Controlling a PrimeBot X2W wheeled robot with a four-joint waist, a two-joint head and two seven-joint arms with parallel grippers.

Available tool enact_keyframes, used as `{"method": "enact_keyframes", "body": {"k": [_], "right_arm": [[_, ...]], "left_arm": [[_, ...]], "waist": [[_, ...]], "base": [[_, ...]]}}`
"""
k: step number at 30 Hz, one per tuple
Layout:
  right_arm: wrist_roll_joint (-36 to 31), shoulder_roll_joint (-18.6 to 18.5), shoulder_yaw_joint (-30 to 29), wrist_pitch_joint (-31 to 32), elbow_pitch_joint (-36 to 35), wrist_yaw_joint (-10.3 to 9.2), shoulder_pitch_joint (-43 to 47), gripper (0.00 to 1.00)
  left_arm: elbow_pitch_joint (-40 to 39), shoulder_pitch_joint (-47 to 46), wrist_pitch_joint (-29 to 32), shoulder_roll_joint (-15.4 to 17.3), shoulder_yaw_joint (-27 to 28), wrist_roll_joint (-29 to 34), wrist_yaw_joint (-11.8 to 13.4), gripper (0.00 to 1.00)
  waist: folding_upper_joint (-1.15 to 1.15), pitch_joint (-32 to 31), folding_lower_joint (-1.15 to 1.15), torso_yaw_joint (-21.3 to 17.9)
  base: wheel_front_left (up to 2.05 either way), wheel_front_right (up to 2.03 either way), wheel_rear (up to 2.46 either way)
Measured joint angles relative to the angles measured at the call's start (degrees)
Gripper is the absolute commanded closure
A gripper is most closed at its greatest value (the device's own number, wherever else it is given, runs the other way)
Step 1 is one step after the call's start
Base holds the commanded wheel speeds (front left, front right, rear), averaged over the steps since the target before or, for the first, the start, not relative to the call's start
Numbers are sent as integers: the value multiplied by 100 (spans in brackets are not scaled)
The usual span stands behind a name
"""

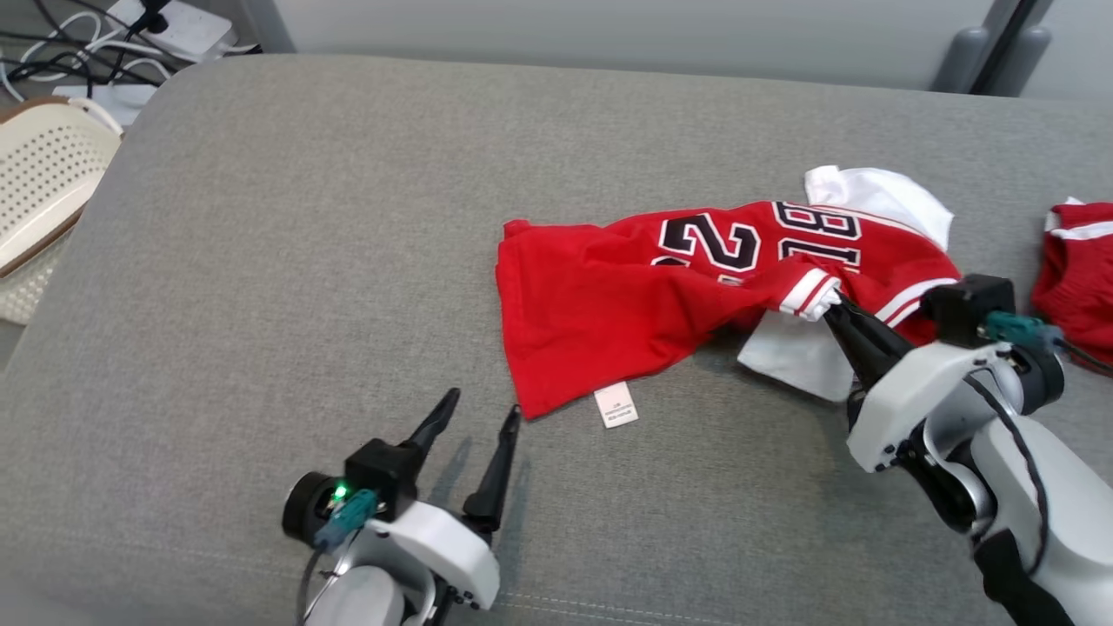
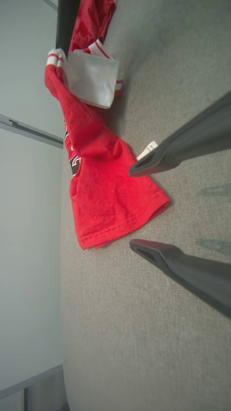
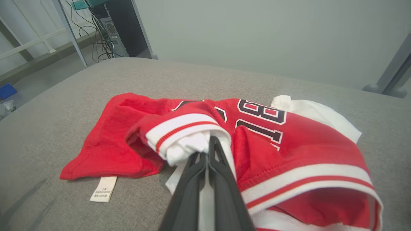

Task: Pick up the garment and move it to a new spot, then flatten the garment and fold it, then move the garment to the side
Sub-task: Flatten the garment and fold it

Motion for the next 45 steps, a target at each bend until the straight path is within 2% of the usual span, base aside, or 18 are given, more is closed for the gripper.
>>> {"method": "enact_keyframes", "body": {"k": [1,4,7,11,18,19,21,23,24,26,29,31,36,40,42,44,45], "right_arm": [[-90,99,-2,2,264,1,-108,0],[-535,234,-80,-65,1148,0,-482,0],[-702,404,-252,-423,1614,0,-711,0],[-626,635,-268,-760,1795,3,-762,0],[-335,526,-430,-1160,1731,1,-646,0],[-290,521,-457,-1178,1696,1,-593,0],[-237,511,-495,-1218,1649,1,-493,0],[-204,500,-537,-1241,1631,1,-419,0],[-186,497,-577,-1260,1627,1,-382,0],[-158,483,-635,-1277,1624,1,-326,0],[-140,493,-725,-1307,1601,1,-221,0],[-140,499,-761,-1308,1584,1,-193,0],[-143,546,-803,-1316,1502,1,-185,0],[-157,576,-813,-1336,1464,1,-184,0],[-157,592,-811,-1357,1459,1,-183,0],[-158,611,-809,-1358,1458,1,-175,0],[-157,621,-806,-1358,1457,1,-169,0]], "left_arm": [[36,-44,1,1,-90,4,-5,0],[133,-226,0,0,-396,56,-46,0],[285,-408,0,0,-648,137,-46,0],[606,-583,0,0,-844,375,-46,0],[1263,-859,0,-1,-834,648,-37,0],[1352,-886,0,-2,-801,697,-14,7],[1532,-924,1,-12,-722,737,13,36],[1666,-968,0,-10,-625,746,55,39],[1704,-985,0,-9,-560,746,56,37],[1751,-1012,0,-12,-470,751,108,25],[1895,-1109,-8,-24,-350,788,156,25],[2009,-1176,-9,-34,-303,804,165,16],[2199,-1296,-10,-48,-240,861,203,16],[2276,-1343,-10,-15,-183,900,204,11],[2368,-1379,-45,3,-185,968,203,12],[2480,-1457,-52,20,-181,1033,203,21],[2549,-1487,-52,27,-179,1053,203,29]], "waist": [[0,26,0,33],[0,93,0,153],[0,168,0,213],[0,210,0,92],[0,294,0,-343],[0,315,0,-416],[0,363,0,-555],[0,418,0,-679],[0,447,0,-734],[0,507,0,-819],[0,570,0,-893],[0,569,0,-896],[0,550,0,-868],[0,542,0,-836],[0,543,0,-829],[0,538,0,-830],[0,535,0,-832]], "base": [[0,0,0],[0,0,0],[0,0,0],[0,0,0],[0,0,0],[0,0,0],[0,0,0],[0,0,0],[0,0,0],[0,0,0],[0,0,0],[0,0,0],[0,0,0],[0,0,0],[0,0,0],[0,0,0],[0,0,0]]}}
